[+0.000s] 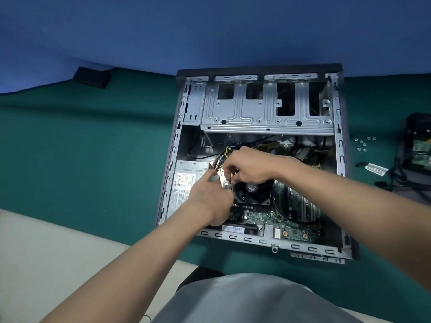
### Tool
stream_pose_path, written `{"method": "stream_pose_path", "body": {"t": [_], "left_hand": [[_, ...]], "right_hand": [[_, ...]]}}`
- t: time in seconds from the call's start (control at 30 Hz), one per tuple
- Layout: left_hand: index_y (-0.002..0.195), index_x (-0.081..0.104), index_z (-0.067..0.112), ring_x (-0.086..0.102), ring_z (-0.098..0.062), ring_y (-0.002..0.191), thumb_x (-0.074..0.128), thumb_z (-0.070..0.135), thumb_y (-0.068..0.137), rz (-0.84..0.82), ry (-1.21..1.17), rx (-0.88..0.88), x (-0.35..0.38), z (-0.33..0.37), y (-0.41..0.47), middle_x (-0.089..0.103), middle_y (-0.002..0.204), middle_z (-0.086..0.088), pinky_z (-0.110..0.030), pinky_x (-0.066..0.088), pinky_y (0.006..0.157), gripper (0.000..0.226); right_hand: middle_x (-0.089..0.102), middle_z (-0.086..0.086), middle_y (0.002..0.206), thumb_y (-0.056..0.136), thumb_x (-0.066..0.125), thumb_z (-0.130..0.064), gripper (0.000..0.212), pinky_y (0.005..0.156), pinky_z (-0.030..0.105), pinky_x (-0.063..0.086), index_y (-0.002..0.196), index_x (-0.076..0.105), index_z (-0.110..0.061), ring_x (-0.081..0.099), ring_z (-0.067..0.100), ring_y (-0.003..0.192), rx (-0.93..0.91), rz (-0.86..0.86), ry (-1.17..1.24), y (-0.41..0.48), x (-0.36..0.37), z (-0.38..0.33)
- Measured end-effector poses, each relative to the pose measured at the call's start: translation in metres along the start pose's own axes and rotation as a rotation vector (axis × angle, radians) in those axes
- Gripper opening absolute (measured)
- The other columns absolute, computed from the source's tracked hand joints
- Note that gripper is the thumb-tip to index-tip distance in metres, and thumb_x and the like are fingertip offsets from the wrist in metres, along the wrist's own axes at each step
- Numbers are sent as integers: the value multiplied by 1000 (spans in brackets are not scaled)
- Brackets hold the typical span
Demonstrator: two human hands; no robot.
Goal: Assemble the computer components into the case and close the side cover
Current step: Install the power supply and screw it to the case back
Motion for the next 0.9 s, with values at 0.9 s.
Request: {"method": "stream_pose_path", "body": {"t": [0.9], "left_hand": [[117,64,28,20,-16,140,40,8,86,-13,-63,-27,2,-6,-16,57,126,0,-54,-29,104,44]], "right_hand": [[59,-20,57,82,72,-11,17,64,18,45,75,65,-26,57,-3,59,-13,-32,72,-8,4,-7]]}}
Point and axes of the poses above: each hand's wrist, its own y-axis towards the middle knuckle, its own x-axis out of the palm, z = x × y, the point moved 5 cm from there along y, towards the middle knuckle
